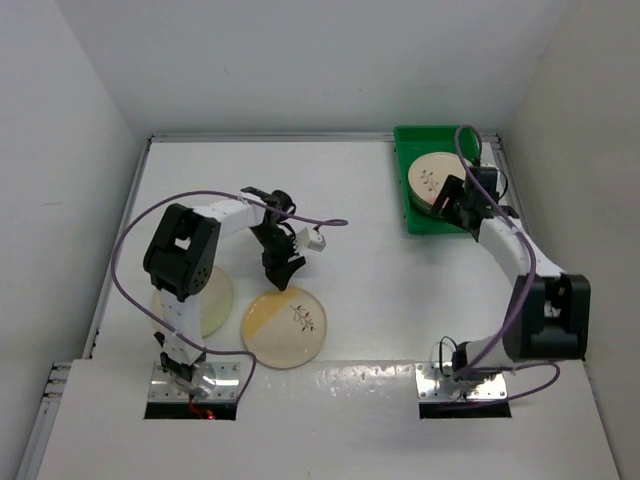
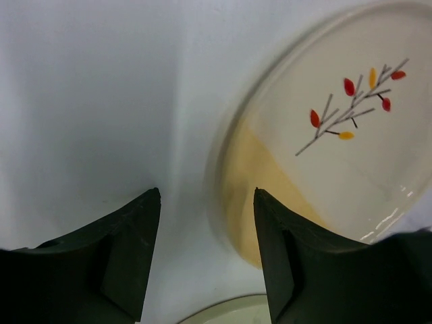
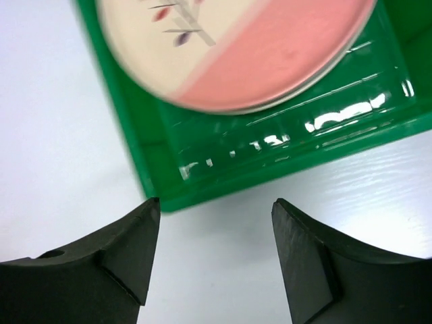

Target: Place the plates into the plastic bin on the countertop

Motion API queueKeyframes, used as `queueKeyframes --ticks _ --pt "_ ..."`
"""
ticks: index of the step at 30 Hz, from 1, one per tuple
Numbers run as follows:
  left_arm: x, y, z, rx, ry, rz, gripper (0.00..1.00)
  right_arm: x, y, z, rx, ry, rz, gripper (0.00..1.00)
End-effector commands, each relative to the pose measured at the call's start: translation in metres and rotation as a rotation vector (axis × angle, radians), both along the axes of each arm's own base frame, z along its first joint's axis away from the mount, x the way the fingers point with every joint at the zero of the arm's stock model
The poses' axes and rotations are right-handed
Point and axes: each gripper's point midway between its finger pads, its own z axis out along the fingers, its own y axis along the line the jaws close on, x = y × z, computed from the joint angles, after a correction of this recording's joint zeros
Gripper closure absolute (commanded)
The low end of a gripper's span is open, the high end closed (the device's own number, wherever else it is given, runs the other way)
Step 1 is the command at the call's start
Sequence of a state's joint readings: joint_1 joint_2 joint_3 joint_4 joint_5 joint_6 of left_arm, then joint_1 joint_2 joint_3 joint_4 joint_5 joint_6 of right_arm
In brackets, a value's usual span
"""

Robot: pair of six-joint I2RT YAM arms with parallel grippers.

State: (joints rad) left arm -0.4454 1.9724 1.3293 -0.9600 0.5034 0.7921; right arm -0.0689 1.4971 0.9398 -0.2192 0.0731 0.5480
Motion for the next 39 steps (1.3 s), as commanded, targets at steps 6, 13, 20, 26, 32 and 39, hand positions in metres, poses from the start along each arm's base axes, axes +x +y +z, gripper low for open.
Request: queueKeyframes --ticks 6,13,20,26,32,39 --pt "-0.039 0.004 -0.033 0.121 0.05 0.005 0.42 -0.031 0.025 0.024 -0.085 -0.089 0.073 0.31" --pt "-0.048 0.009 -0.057 0.249 0.028 0.066 0.88 -0.058 0.059 0.003 -0.049 -0.049 0.183 0.29" --pt "0.014 -0.013 -0.002 0.079 -0.132 0.14 1.0 -0.102 0.202 -0.02 0.281 0.0 0.819 0.24" --pt "0.04 -0.035 0.058 -0.084 -0.226 0.115 1.0 -0.132 0.292 -0.038 0.488 0.142 1.121 0.24" --pt "0.049 -0.026 0.069 -0.107 -0.24 0.142 1.0 -0.129 0.319 -0.07 0.595 0.189 1.113 0.24" --pt "0.061 -0.027 0.078 -0.145 -0.265 0.183 1.0 -0.135 0.339 -0.08 0.717 0.259 1.156 0.62"
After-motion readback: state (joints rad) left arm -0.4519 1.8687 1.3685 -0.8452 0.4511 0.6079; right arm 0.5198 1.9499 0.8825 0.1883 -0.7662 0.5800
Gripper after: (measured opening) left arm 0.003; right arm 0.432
